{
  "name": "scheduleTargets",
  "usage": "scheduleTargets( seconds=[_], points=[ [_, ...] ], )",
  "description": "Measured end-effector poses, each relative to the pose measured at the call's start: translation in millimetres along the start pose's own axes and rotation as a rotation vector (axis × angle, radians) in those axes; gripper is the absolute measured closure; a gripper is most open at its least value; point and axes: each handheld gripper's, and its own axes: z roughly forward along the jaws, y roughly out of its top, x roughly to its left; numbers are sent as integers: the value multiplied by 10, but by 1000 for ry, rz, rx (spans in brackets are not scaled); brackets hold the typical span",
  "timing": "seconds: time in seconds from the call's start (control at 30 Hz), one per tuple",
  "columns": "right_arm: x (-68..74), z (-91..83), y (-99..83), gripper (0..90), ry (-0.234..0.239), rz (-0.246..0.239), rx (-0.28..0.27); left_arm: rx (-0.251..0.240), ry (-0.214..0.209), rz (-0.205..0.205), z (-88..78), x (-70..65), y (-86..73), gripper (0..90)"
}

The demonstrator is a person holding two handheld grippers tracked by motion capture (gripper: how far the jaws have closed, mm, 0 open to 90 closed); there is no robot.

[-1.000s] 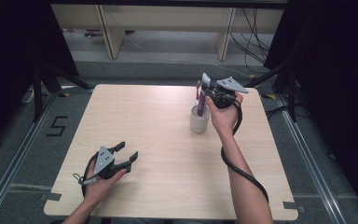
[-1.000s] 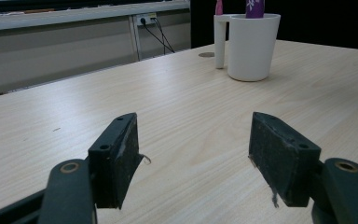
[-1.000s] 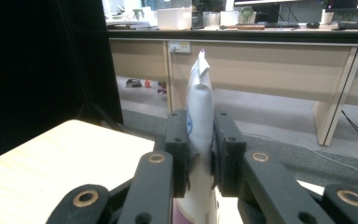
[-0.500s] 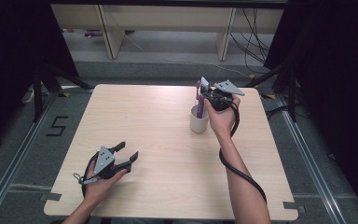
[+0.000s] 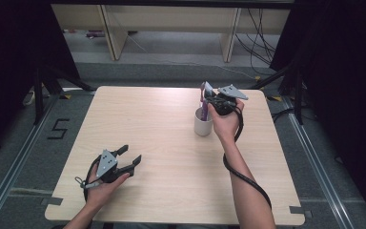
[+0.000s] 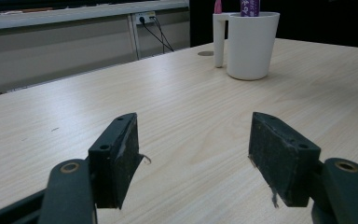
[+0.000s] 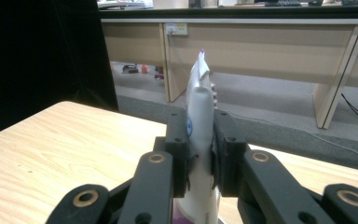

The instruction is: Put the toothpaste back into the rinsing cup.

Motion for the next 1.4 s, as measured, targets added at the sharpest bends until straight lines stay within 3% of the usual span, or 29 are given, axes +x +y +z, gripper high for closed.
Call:
scheduleTargets(
  seconds=[0.7, 0.73, 0.8, 0.97, 1.03, 1.2, 1.3, 1.4],
  points=[
    [-16, 69, -125, 792, 4, -17, 32, 0, -5, 5, 1, -3, 0, 333],
    [-8, 63, -127, 792, 4, -1, 36, 0, -5, 4, 2, -3, 0, 333],
    [-22, 60, -125, 791, 5, -29, 37, 0, -5, 4, 2, -2, 1, 333],
    [-16, 33, -124, 788, 5, -10, 47, 1, -5, 4, 3, -1, 1, 333],
    [-33, 22, -119, 787, -2, -31, 50, 1, -5, 4, 3, -1, 1, 333],
    [-17, -10, -114, 784, 3, 7, 67, 1, -6, 4, 4, 1, 1, 333],
    [-47, -24, -106, 782, 8, -21, 71, 1, -6, 4, 5, 1, 2, 333],
    [-44, -30, -103, 781, 21, -12, 78, 1, -7, 4, 3, 2, 2, 333]
  ],
)
